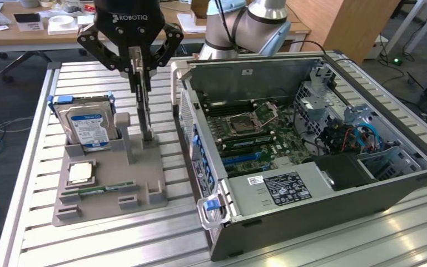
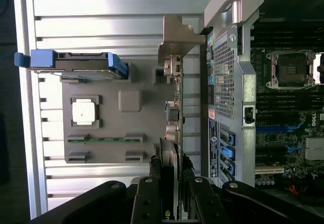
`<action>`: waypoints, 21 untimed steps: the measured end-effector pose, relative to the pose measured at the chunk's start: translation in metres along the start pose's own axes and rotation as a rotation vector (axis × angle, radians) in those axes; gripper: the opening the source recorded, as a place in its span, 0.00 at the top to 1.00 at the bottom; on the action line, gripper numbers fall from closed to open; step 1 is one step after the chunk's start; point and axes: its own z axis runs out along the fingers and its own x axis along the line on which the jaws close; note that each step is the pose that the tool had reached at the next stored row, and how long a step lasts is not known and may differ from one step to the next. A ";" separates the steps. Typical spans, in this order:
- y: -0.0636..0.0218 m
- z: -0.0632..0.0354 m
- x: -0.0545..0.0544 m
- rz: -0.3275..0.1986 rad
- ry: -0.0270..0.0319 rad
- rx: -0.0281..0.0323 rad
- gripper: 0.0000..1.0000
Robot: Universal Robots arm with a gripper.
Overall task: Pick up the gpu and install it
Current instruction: 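Pick up the gpu and move the gpu toward the slot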
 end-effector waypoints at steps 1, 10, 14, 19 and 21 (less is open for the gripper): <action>0.0000 0.0000 0.000 0.000 0.0000 0.0000 0.74; 0.0006 0.0002 -0.012 0.000 0.0001 0.0001 0.74; 0.0011 0.0005 -0.023 0.000 0.0000 0.0000 0.74; 0.0019 0.0008 -0.040 0.000 0.0001 -0.0001 0.74; 0.0022 0.0010 -0.047 0.000 0.0000 -0.0001 0.74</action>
